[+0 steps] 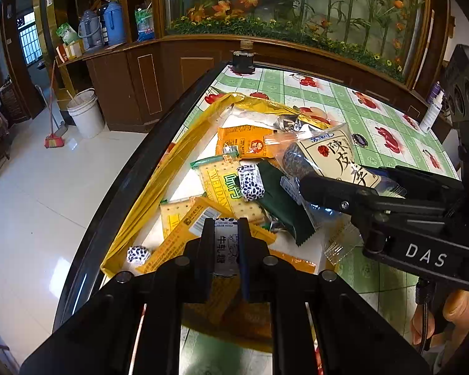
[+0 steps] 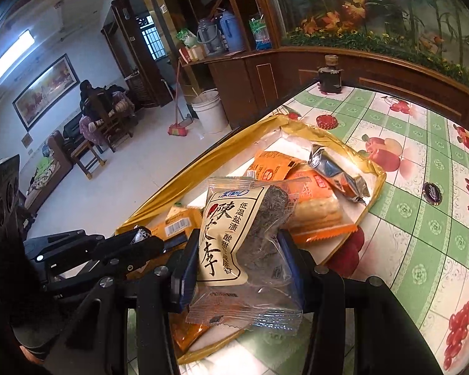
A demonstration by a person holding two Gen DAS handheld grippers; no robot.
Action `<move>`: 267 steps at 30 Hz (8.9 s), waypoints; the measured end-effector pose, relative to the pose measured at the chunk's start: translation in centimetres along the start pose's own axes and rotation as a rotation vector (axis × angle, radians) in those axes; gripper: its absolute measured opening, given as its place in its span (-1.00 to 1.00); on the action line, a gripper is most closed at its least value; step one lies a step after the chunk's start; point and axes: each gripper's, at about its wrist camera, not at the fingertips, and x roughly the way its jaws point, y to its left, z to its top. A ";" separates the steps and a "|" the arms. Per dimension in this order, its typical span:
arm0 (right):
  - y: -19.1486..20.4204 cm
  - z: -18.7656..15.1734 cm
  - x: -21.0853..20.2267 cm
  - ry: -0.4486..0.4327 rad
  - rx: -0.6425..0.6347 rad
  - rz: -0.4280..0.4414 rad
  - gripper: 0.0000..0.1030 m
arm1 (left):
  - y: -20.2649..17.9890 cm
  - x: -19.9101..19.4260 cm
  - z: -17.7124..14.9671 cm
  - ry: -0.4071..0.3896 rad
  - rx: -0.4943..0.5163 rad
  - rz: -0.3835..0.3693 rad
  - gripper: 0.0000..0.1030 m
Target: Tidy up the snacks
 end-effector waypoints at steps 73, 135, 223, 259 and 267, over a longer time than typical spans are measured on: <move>-3.8 3.5 5.4 -0.018 0.072 0.012 0.03 | -2.0 3.3 -0.3 -0.052 0.045 0.054 -0.62; 3.1 -7.3 -9.1 -0.122 -0.194 -0.075 0.61 | -1.6 -8.9 -8.4 -0.189 0.014 0.109 0.50; 5.8 -9.3 -7.9 -0.043 -0.463 -0.113 0.67 | -3.2 -12.7 -9.5 -0.198 0.075 0.015 0.60; 3.6 -8.1 -8.0 -0.047 -0.434 -0.113 0.68 | -2.1 -12.1 -8.1 -0.195 0.043 -0.041 0.60; 3.9 -7.9 -7.9 -0.047 -0.441 -0.107 0.68 | -1.8 -12.1 -7.9 -0.190 0.025 -0.028 0.60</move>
